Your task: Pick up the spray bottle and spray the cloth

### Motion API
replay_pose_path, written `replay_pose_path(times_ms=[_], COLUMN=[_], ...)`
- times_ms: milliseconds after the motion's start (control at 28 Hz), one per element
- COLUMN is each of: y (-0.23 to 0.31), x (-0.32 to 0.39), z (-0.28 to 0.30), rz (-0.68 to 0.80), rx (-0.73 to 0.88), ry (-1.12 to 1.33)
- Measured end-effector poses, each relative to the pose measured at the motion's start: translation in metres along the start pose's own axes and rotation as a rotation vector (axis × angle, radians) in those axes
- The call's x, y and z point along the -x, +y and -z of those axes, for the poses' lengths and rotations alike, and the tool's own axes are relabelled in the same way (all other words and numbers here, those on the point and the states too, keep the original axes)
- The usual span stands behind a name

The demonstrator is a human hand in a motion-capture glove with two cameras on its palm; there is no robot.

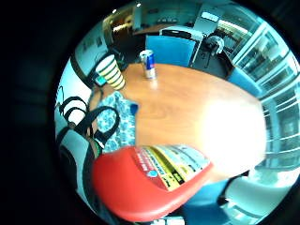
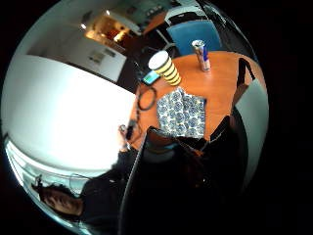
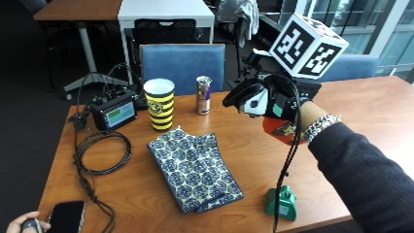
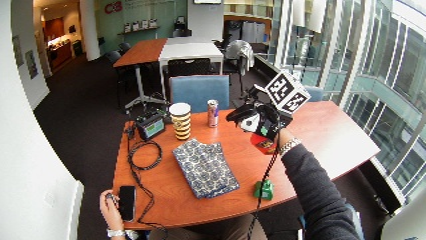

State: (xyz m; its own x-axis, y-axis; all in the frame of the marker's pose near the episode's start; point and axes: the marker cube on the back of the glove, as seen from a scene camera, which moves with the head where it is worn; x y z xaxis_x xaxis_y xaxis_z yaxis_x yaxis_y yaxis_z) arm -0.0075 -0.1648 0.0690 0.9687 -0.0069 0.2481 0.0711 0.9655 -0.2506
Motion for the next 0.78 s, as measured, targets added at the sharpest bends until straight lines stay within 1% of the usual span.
replay_pose_path(times_ms=[143, 357, 570, 784], y=[-0.009, -0.014, -0.011, -0.007], x=[0.013, 0.027, 0.044, 0.057], z=[0.006, 0.007, -0.019, -0.043], rz=[0.044, 0.091, 0.182, 0.255], rx=[0.07, 0.107, 0.198, 0.248], ry=[0.182, 0.394, 0.6, 0.787])
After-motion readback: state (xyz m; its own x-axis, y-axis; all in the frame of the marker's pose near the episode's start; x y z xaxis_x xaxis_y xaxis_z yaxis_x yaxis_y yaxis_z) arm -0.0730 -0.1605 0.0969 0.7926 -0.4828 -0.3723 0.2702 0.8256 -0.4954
